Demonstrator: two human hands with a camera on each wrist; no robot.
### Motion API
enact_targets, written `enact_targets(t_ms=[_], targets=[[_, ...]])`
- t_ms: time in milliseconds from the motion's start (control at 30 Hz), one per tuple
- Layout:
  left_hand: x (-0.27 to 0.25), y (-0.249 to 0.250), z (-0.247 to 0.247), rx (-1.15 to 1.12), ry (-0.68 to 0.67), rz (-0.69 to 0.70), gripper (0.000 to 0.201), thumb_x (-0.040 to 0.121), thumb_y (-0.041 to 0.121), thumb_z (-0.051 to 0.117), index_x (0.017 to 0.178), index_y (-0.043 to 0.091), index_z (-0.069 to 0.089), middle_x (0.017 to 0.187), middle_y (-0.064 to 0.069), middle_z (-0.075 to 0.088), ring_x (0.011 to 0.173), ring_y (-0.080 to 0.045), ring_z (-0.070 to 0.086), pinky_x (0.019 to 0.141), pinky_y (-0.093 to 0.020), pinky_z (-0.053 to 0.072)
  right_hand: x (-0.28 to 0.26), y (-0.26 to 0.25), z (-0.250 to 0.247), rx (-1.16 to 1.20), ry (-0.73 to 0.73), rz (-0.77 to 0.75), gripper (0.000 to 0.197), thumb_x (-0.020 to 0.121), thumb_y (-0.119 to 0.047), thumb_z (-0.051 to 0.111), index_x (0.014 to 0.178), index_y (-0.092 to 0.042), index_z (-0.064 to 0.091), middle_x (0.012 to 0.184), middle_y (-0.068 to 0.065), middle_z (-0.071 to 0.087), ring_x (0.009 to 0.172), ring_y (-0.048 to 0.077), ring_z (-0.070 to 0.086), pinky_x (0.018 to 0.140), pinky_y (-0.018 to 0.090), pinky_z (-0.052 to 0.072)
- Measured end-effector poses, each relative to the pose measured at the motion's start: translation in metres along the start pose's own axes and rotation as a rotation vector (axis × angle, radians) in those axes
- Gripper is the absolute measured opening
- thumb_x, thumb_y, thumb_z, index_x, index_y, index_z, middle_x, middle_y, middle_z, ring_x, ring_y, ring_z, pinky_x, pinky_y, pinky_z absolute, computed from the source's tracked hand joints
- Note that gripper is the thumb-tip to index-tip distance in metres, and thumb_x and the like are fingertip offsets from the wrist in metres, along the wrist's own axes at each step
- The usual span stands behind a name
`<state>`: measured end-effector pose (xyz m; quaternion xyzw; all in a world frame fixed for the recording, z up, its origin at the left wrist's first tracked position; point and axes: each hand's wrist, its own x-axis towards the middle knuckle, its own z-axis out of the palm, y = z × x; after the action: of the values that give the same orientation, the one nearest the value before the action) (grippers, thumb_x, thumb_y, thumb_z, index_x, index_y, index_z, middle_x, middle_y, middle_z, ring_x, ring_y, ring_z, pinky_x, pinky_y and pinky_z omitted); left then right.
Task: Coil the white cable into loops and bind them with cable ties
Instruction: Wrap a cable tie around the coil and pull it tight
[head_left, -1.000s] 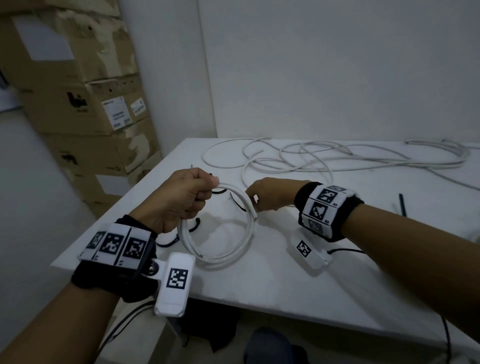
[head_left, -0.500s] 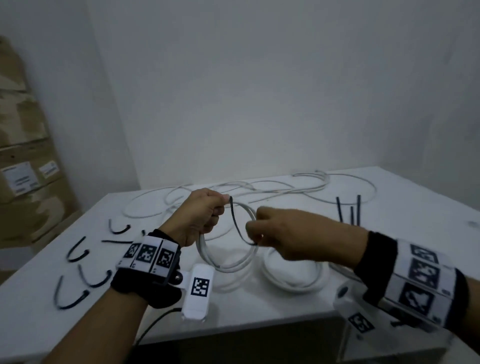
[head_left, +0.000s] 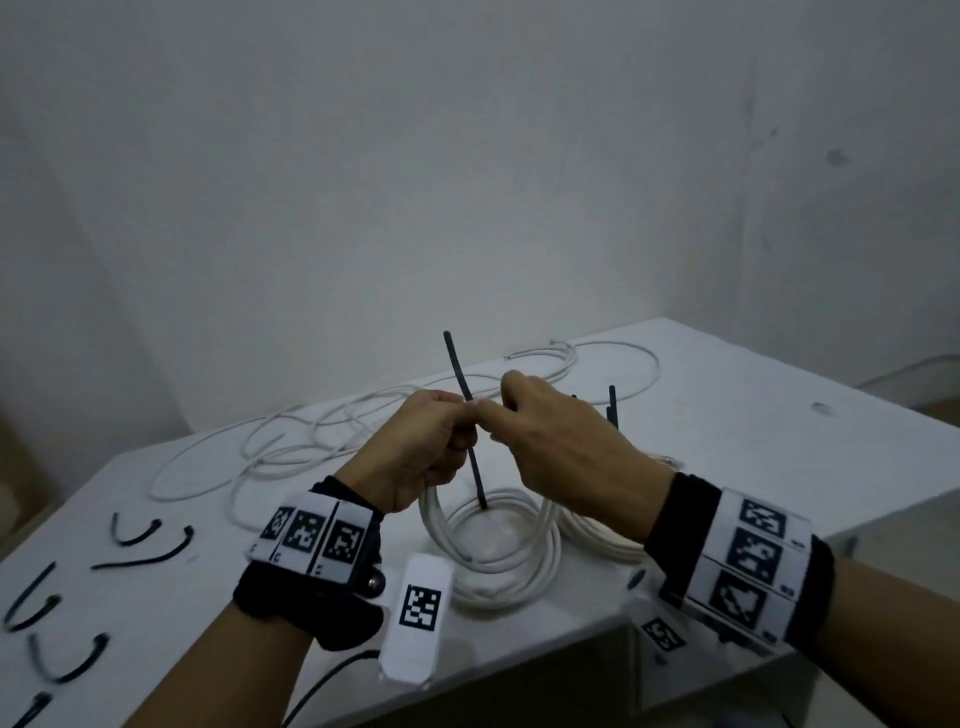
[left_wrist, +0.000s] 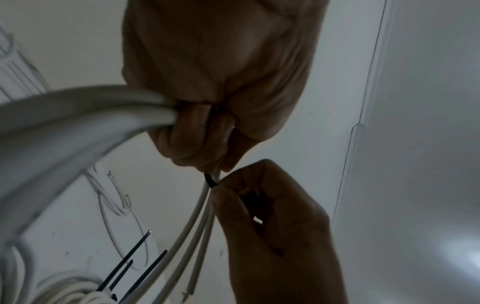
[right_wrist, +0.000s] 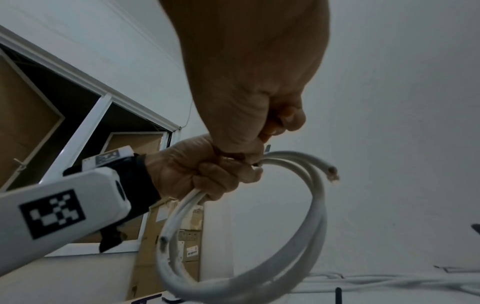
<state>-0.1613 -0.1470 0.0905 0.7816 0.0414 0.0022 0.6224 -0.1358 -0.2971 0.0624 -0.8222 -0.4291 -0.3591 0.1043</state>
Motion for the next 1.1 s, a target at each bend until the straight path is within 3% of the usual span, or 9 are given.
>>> enact_targets(t_ms=[100,167,267,367,500,600,733,933,1100], targets=[[0.005,0.0,0.0,-0.067,0.059,-0.001,0.012,0.098,0.017,0.051,0.109,0.012,0.052,0.052,0.002,0.036,0.035,-0.006,0.023,0.035,-0.012,0.017,-0.007,0.0,0.006,0.038,0.061,-0.014,0.057,0.056,0.006,0.079,0.098,-0.015,0.046,0.072,0.005,0.042,0.061,0.014,0.026,0.04,0.022,0.018],[0.008,0.0,-0.002,-0.066,0.125,0.035,0.018,0.098,0.014,0.05,0.114,0.014,0.059,0.052,0.002,0.037,0.036,-0.007,0.024,0.036,-0.012,0.017,-0.012,-0.003,0.008,0.083,0.07,-0.032,0.058,0.058,0.006,0.078,0.094,-0.016,0.038,0.072,0.005,0.041,0.06,0.015,0.026,0.041,0.022,0.02],[0.009,-0.002,-0.004,-0.038,0.154,0.091,0.019,0.098,0.013,0.05,0.109,0.01,0.066,0.052,0.002,0.036,0.038,-0.007,0.022,0.036,-0.014,0.017,-0.014,-0.005,0.005,0.154,0.096,-0.007,0.04,0.067,0.004,0.073,0.09,-0.014,0.045,0.074,0.003,0.037,0.057,0.015,0.028,0.038,0.023,0.02],[0.01,-0.005,0.001,-0.018,0.195,0.168,0.02,0.097,0.012,0.052,0.107,0.008,0.069,0.049,0.003,0.037,0.037,-0.007,0.022,0.036,-0.014,0.018,-0.007,-0.001,-0.002,0.551,0.227,0.219,0.009,0.081,-0.003,0.063,0.084,-0.011,0.061,0.075,0.006,0.049,0.06,0.018,0.045,0.053,0.021,0.038],[0.01,-0.006,0.008,0.065,0.244,0.332,0.018,0.095,0.011,0.056,0.102,0.008,0.073,0.044,0.009,0.042,0.035,-0.004,0.03,0.036,-0.016,0.024,0.008,-0.004,-0.011,1.161,0.392,0.648,0.025,0.081,-0.007,0.071,0.094,-0.023,0.057,0.074,0.003,0.06,0.069,0.013,0.058,0.069,0.027,0.051],[0.009,-0.004,0.006,0.188,0.316,0.46,0.018,0.094,0.014,0.059,0.102,0.014,0.075,0.048,0.016,0.054,0.043,-0.001,0.044,0.045,-0.013,0.033,0.014,-0.011,-0.01,1.393,0.473,0.732,0.03,0.08,0.0,0.071,0.098,-0.018,0.055,0.081,0.004,0.061,0.075,0.013,0.061,0.076,0.03,0.055],[0.005,-0.005,-0.003,0.356,0.423,0.589,0.019,0.093,0.014,0.059,0.104,0.019,0.075,0.071,0.015,0.069,0.052,0.0,0.051,0.054,-0.015,0.043,0.013,-0.017,-0.008,1.19,0.462,0.606,0.024,0.082,-0.003,0.068,0.09,-0.023,0.058,0.082,-0.005,0.065,0.075,0.008,0.063,0.072,0.021,0.053],[-0.003,-0.014,-0.008,0.603,0.506,0.78,0.023,0.093,0.01,0.056,0.11,0.012,0.072,0.071,0.001,0.07,0.053,-0.002,0.053,0.056,-0.007,0.039,0.011,-0.024,-0.003,0.972,0.426,0.514,0.022,0.086,-0.003,0.064,0.1,-0.016,0.054,0.085,-0.008,0.064,0.072,0.002,0.061,0.066,0.009,0.045],[-0.005,-0.018,-0.009,0.727,0.561,0.898,0.035,0.09,0.018,0.047,0.114,0.009,0.07,0.07,-0.011,0.068,0.06,-0.025,0.059,0.06,-0.035,0.05,0.011,-0.027,-0.003,0.938,0.433,0.548,0.024,0.085,-0.005,0.067,0.1,-0.016,0.052,0.083,-0.009,0.065,0.07,0.001,0.06,0.062,0.006,0.041]])
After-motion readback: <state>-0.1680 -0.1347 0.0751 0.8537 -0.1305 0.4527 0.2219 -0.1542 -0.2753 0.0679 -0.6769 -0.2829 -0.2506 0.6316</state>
